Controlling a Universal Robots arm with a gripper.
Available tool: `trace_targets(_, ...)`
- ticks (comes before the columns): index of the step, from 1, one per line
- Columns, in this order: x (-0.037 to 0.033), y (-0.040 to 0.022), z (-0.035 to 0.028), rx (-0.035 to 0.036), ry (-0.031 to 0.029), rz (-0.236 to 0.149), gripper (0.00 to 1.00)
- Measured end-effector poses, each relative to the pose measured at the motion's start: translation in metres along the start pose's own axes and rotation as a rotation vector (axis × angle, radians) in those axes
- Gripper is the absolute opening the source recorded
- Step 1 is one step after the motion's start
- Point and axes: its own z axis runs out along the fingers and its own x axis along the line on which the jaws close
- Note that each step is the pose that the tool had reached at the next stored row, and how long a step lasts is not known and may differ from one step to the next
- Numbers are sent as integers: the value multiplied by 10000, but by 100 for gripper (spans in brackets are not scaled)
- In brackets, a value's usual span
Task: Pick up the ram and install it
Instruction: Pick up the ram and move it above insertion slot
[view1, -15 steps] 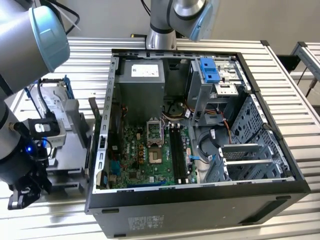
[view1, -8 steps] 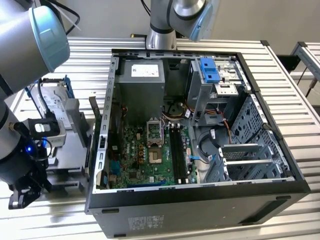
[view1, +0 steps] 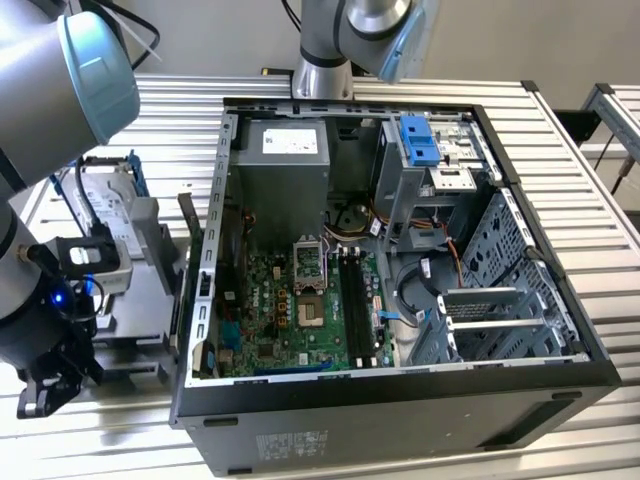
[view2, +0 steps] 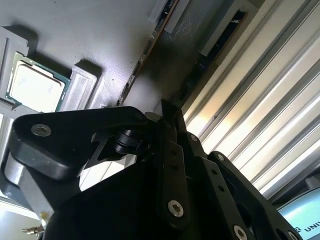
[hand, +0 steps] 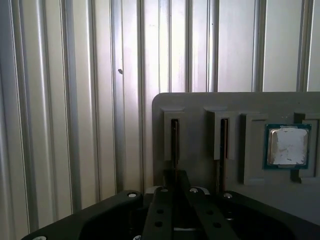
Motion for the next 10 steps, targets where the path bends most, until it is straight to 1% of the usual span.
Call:
trace_targets(2, 0, 0, -5, 0, 0, 0, 0)
trace_targets(4, -1, 0, -35, -1, 1, 1, 0)
trace_targets(6, -2, -1, -105, 0, 0, 4, 0)
trace_targets(10, -5, -2, -284, 0, -1, 8, 0)
